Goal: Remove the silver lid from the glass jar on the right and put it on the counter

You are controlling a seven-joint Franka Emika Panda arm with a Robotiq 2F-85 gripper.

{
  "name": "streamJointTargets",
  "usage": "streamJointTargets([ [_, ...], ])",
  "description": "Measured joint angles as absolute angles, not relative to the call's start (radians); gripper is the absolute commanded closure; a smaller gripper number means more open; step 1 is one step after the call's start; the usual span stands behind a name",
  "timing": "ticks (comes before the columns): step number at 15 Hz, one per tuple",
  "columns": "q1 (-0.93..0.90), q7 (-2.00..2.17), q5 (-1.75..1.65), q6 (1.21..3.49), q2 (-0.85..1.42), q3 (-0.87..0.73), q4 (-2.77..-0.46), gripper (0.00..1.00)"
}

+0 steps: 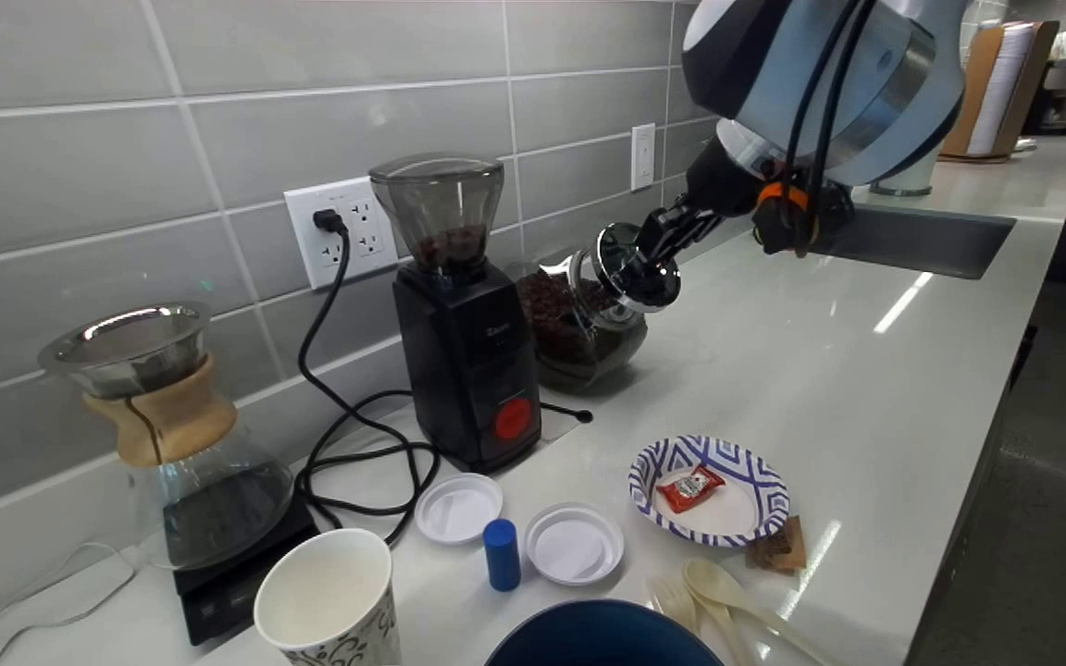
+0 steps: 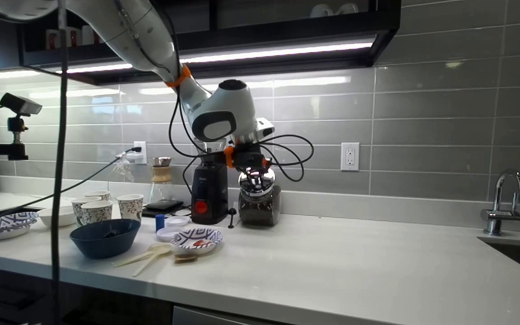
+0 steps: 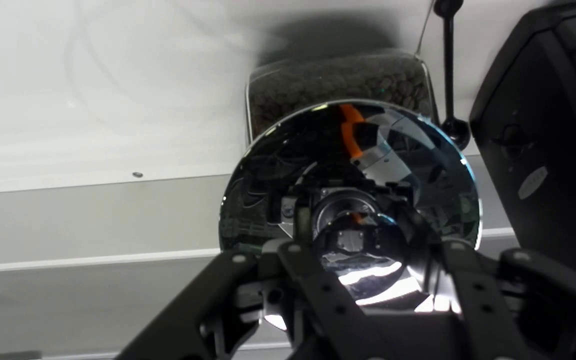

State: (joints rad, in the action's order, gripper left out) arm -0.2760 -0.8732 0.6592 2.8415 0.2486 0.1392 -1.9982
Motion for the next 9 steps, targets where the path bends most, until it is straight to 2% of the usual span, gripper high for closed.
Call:
streamJointTargets([
  [3,-0.258,-0.654,0.421,2.816,0.192,0.105,-2.055,0.79],
  [7,-0.288,-0.380,0.103,2.711,0.150,-0.042,-2.072,0.79],
  [9,-0.253,-0.273,-0.016,2.626,0.150,-0.047,-2.054,0.79],
])
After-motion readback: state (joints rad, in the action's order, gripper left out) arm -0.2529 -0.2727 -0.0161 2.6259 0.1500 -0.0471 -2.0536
